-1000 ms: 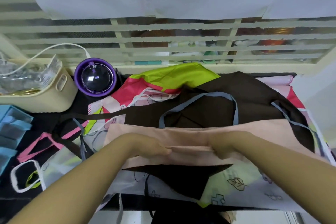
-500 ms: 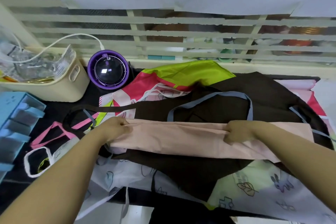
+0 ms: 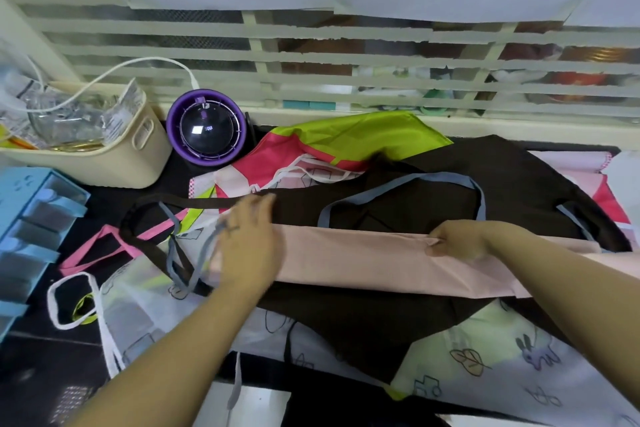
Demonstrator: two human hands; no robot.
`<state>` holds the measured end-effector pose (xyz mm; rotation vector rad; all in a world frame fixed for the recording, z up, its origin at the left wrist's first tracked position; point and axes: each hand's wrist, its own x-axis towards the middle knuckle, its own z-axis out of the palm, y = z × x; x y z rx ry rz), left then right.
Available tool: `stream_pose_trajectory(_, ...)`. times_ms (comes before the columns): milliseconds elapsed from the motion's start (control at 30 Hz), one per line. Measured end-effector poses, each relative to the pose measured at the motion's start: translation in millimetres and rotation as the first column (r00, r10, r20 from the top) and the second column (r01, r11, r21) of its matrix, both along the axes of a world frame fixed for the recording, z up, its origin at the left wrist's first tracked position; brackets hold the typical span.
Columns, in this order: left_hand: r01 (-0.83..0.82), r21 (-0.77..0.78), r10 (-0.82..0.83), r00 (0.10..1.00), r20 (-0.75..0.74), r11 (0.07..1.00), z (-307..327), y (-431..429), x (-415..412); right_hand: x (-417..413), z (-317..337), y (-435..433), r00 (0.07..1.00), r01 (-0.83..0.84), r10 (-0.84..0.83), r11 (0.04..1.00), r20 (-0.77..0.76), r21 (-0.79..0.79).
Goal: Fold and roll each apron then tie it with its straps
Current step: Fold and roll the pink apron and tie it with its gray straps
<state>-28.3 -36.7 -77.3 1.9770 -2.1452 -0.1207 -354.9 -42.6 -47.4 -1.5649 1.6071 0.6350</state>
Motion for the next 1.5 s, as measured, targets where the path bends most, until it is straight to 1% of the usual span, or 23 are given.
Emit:
stream_pose_trajectory(67,0.192,0.127,-0.203,0.976,0.081,0.973,-6.9,21.3,-40.1,-1.9,-0.8,-2.4,1.000,0.007,-0.007,1.000,0.004,0.030)
stream_pose_trajectory(100,0.205,0.232,-0.233,0.967,0.103,0.951,-7.8,33.0,-58.2,-1.8,-1.5,-3.7,1.000,0.012,-0.013,0.999,0.008,0.040)
stream_pose_trajectory(167,0.202,0.340,-0.234,0.970,0.058,0.919,-10.9,45.5,-92.4,-6.9,-3.4,-4.3,0.999,0.042,-0.043,0.998,0.024,0.050)
stream_pose_trajectory(267,0.286,0.434,-0.312,0.950,-0.010,0.854,-17.9,50.6,-117.9,-9.3,-5.9,-5.4,0.998,0.046,-0.048,0.998,0.045,0.045)
stream_pose_trajectory(333,0.314,0.474,-0.347,0.938,-0.019,0.823,-16.7,45.6,-126.9,-10.2,-9.8,-5.3,0.996,0.052,-0.054,0.998,0.068,0.034)
stream_pose_trajectory(433,0.274,0.570,-0.331,0.944,-0.003,0.775,-30.5,36.5,-132.6,-17.6,-17.5,-2.6,0.988,0.080,-0.074,0.996,0.132,-0.048)
stream_pose_trajectory(500,0.245,0.592,-0.326,0.945,0.032,0.768,-36.6,35.1,-131.6,-28.0,-13.1,2.0,0.989,0.050,-0.037,0.995,0.145,-0.085)
stream_pose_trajectory(533,0.237,0.590,-0.324,0.945,0.044,0.772,-38.1,34.7,-131.2,-36.3,-7.3,4.4,0.993,0.022,-0.014,0.998,0.120,-0.066)
stream_pose_trajectory(667,0.206,0.576,-0.311,0.946,0.089,0.791,-41.3,37.5,-136.9,-82.4,16.2,20.9,0.990,-0.053,0.064,0.994,-0.127,0.091)
stream_pose_trajectory(767,0.186,0.564,-0.296,0.949,0.109,0.804,-38.4,37.6,-135.9,-104.5,21.3,26.2,0.969,-0.087,0.123,0.982,-0.215,0.168)
stream_pose_trajectory(833,0.177,0.558,-0.289,0.950,0.119,0.811,-38.0,39.0,-135.8,-118.8,23.0,28.1,0.954,-0.107,0.149,0.980,-0.261,0.168)
stream_pose_trajectory(1000,0.167,0.549,-0.282,0.950,0.131,0.819,-39.6,39.1,-134.5,-164.7,16.3,29.6,0.955,-0.033,0.083,0.984,-0.284,0.174)
stream_pose_trajectory(1100,0.152,0.559,-0.268,0.954,0.132,0.816,-40.1,38.7,-135.3,-192.9,7.9,34.8,0.967,0.181,-0.177,0.983,-0.185,0.004)
stream_pose_trajectory(1133,0.148,0.560,-0.269,0.953,0.139,0.815,-40.1,38.4,-135.5,-199.3,3.9,38.6,0.947,0.297,-0.303,0.952,-0.102,-0.071)
stream_pose_trajectory(1167,0.144,0.564,-0.269,0.952,0.145,0.813,-40.0,38.8,-136.8,-204.4,-0.6,45.8,0.898,0.436,-0.439,0.891,0.004,-0.130)
stream_pose_trajectory(1200,0.140,0.566,-0.267,0.952,0.149,0.813,-40.4,38.2,-136.8,-207.5,-7.5,54.0,0.809,0.588,-0.572,0.794,0.135,-0.154)
stream_pose_trajectory(1233,0.135,0.563,-0.263,0.953,0.152,0.816,-41.4,38.4,-136.7,-208.7,-15.3,64.5,0.668,0.738,-0.688,0.662,0.283,-0.132)
stream_pose_trajectory(1267,0.133,0.556,-0.262,0.952,0.159,0.820,-41.4,38.2,-137.5,-209.2,-21.7,75.5,0.492,0.859,-0.766,0.505,0.413,-0.085)
stream_pose_trajectory(1300,0.132,0.553,-0.265,0.950,0.167,0.823,-41.2,38.5,-138.0,-207.7,-27.7,86.1,0.338,0.930,-0.795,0.364,0.504,-0.051)
stream_pose_trajectory(1333,0.127,0.554,-0.263,0.949,0.173,0.823,-40.2,38.3,-138.0,-202.7,-31.5,93.2,0.240,0.965,-0.795,0.260,0.557,-0.043)
stream_pose_trajectory(1367,0.129,0.558,-0.266,0.949,0.171,0.820,-39.3,38.8,-138.6,-197.3,-34.4,102.2,0.202,0.978,-0.783,0.196,0.589,-0.076)
stream_pose_trajectory(1433,0.128,0.563,-0.260,0.952,0.161,0.816,-38.8,38.9,-138.5,-179.2,-36.1,112.1,0.282,0.958,-0.754,0.187,0.593,-0.218)
stream_pose_trajectory(1500,0.131,0.560,-0.262,0.952,0.160,0.818,-39.0,38.8,-138.0,-162.4,-37.1,117.9,0.340,0.922,-0.732,0.136,0.591,-0.362)
